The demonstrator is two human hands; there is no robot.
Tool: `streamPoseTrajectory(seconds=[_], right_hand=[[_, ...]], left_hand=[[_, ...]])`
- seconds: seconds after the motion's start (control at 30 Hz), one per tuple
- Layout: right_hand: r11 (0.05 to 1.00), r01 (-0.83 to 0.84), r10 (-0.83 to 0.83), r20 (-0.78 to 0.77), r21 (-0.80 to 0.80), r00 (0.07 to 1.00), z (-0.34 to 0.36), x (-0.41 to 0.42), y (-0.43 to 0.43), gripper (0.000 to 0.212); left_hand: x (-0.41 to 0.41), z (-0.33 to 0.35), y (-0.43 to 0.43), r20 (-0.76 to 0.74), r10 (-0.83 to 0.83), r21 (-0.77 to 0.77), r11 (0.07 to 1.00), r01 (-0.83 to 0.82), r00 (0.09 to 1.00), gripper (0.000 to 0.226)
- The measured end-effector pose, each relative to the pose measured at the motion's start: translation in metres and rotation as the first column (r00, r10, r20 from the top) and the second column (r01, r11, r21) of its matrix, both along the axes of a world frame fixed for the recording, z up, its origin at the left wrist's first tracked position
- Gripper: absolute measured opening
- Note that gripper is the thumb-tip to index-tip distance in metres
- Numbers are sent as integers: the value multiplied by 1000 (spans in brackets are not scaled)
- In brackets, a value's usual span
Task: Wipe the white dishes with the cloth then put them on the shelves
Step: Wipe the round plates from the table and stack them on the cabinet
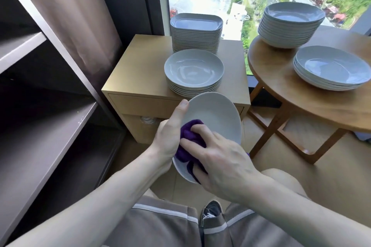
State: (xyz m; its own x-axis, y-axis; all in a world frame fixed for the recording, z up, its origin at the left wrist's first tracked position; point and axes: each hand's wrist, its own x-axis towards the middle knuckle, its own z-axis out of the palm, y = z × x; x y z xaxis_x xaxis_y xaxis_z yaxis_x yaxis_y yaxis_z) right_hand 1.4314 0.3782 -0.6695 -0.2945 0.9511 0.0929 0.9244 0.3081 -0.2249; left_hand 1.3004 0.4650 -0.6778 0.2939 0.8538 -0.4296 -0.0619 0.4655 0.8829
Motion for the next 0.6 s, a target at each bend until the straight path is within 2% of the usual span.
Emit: streamPoseTrajectory(seconds=[0.07, 0.17, 0.27, 0.37, 0.47, 0.6], right_hand=[[999, 23, -23, 9, 30, 1000, -2, 4, 3, 46], [997, 78, -79, 35, 21, 996, -9, 12, 10, 50], [982, 186, -188, 44, 40, 981, -14, 25, 18, 48], [971, 239, -240, 82, 19, 967, -23, 36, 24, 44], [978, 207, -203, 92, -37, 975, -28, 35, 24, 42], [996, 62, -57, 75, -65, 996, -26, 19, 14, 39]], left_hand=[[-1, 0, 1, -65, -28, 40, 999, 31, 997, 68], [-2, 0, 2, -88, -45, 74, 996, 52, 995, 62], [-5, 2, 6, -24, -14, 69, 998, 15, 1000, 52], [-11, 5, 13, 38, 20, 76, 997, -23, 999, 55], [-16, 11, 17, 65, 70, 75, 994, -75, 995, 65], [-18, 15, 19, 73, 109, 59, 992, -113, 991, 67]])
